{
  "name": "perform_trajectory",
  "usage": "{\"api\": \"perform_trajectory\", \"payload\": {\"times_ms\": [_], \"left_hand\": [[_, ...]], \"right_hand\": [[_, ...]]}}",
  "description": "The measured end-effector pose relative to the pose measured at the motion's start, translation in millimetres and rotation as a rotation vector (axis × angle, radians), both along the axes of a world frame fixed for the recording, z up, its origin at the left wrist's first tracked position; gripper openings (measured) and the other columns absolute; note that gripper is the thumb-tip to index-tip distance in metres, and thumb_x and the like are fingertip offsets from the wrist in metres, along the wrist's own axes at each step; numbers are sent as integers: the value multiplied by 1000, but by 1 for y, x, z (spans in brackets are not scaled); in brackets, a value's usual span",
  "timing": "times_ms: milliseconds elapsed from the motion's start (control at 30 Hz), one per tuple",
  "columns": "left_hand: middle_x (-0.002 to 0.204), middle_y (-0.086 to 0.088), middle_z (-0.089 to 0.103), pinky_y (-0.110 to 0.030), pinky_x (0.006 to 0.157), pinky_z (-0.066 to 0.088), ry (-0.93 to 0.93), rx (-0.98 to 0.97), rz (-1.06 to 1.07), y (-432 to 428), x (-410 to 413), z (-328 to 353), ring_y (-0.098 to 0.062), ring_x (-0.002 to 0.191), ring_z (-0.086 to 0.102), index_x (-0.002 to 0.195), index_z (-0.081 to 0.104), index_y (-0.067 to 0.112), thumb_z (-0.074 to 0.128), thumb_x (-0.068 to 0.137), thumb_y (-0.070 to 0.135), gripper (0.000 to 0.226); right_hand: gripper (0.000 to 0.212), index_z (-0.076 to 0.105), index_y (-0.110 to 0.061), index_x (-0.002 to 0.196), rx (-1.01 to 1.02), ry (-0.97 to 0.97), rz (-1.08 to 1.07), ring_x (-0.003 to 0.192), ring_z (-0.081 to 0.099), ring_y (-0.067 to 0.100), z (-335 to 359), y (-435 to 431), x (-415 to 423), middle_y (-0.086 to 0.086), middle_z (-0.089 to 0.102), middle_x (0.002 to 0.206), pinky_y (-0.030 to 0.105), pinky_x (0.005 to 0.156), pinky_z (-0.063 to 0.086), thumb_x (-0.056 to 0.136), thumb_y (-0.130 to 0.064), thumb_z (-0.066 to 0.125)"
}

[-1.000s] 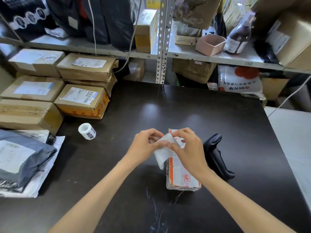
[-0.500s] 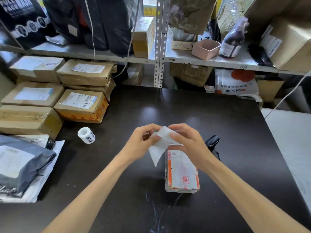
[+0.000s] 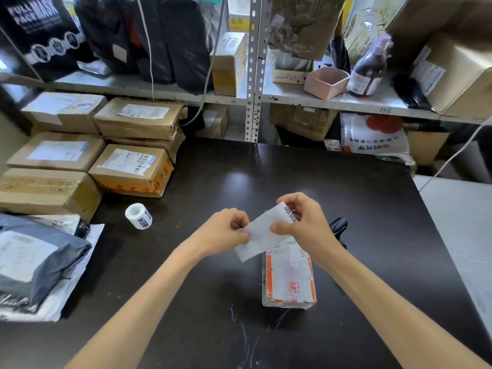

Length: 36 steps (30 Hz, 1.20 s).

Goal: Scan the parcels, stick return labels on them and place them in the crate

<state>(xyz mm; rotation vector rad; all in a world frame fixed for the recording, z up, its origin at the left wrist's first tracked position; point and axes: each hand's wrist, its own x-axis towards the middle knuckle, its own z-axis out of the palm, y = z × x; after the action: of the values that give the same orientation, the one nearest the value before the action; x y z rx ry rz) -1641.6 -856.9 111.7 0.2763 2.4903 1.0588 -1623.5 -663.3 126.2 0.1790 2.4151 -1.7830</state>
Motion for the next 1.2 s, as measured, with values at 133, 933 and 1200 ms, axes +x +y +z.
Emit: {"api": "perform_trajectory", "payload": {"times_ms": [133, 933, 1200], "left_hand": [[70, 3, 57, -22, 55, 41, 67, -91, 84, 5, -1, -2, -12, 64, 53, 72, 56, 17, 64, 83, 21, 14], [93, -7, 74, -32, 80, 59, -55, 494, 50, 15, -9, -1, -22, 86, 72, 94, 70, 8, 82, 75, 9, 23], [76, 3, 70, -33, 66, 56, 75, 370, 169, 17, -8, -3, -19, 72, 66, 77, 74, 20, 79, 73, 42, 23]], "right_hand": [[32, 64, -15, 85, -200, -182, 164, 91, 69, 30, 7, 14, -6, 13, 69, 97, 36, 67, 60, 69, 9, 79], [7, 72, -17, 80, 90, 241, -24, 73, 70, 10, -15, 6, -1, -6, 72, 77, 25, 67, 58, 79, -13, 78], [29, 75, -21, 101, 358, 333, 245, 80, 61, 7, -10, -1, 7, -9, 64, 89, 16, 68, 53, 77, -35, 78]]}}
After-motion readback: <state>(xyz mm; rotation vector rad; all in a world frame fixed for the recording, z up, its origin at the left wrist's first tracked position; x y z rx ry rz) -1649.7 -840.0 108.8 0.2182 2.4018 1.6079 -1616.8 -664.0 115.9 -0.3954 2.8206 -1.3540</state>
